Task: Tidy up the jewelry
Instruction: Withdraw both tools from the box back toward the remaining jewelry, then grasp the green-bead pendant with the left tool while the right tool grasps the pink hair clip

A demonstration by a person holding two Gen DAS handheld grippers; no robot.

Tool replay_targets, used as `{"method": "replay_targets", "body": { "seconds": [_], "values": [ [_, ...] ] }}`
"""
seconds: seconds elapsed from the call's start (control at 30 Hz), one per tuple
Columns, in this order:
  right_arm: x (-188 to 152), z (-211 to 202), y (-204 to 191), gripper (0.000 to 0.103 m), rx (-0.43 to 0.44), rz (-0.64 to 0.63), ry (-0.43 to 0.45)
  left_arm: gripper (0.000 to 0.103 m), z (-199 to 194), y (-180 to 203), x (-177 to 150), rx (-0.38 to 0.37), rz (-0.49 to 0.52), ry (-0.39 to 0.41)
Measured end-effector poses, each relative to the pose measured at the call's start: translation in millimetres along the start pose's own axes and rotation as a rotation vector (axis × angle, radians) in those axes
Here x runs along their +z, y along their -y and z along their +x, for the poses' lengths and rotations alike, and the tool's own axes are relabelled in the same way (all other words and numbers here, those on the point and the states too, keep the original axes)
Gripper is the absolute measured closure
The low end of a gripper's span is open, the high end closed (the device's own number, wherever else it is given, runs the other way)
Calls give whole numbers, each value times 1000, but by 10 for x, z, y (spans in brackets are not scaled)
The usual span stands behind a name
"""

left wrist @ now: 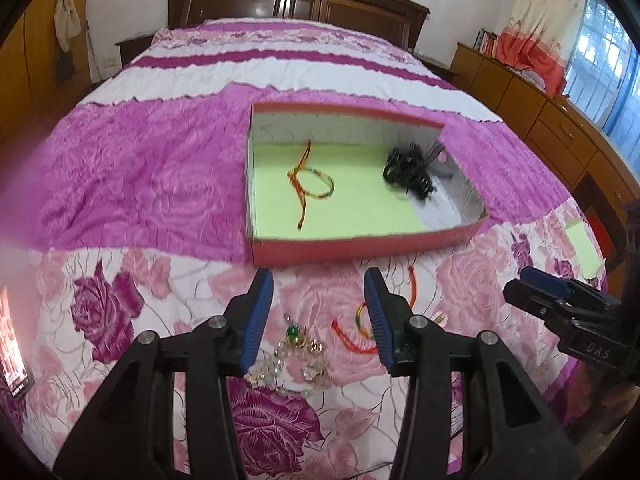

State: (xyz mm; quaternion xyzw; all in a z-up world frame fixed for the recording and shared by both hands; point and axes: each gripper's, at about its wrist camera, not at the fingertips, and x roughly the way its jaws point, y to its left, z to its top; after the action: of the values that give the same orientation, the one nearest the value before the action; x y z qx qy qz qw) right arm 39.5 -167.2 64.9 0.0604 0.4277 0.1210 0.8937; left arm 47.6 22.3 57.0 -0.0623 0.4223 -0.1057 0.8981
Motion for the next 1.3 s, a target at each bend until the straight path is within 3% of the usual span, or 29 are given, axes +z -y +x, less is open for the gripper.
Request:
{"method": "replay_targets", "body": {
  "seconds": [0.37, 0.8, 1.0, 1.17, 1.3],
  "values": [
    [-162, 153, 59, 41, 6, 20, -44, 64, 210, -136, -255, 18, -20, -87],
    [-288, 278, 172, 41, 2, 58, -80, 66, 498, -106, -373, 5, -9, -129],
    [-312, 322, 217, 41, 5, 72, -91, 76, 621, -138, -358, 0, -18, -141],
    [-324, 358, 229, 41, 8, 77, -99, 91, 674, -151, -359, 4, -18, -148],
    [-328, 374, 230, 41, 10, 80, -102, 94, 677, -145, -366, -16, -17, -142]
  ]
}}
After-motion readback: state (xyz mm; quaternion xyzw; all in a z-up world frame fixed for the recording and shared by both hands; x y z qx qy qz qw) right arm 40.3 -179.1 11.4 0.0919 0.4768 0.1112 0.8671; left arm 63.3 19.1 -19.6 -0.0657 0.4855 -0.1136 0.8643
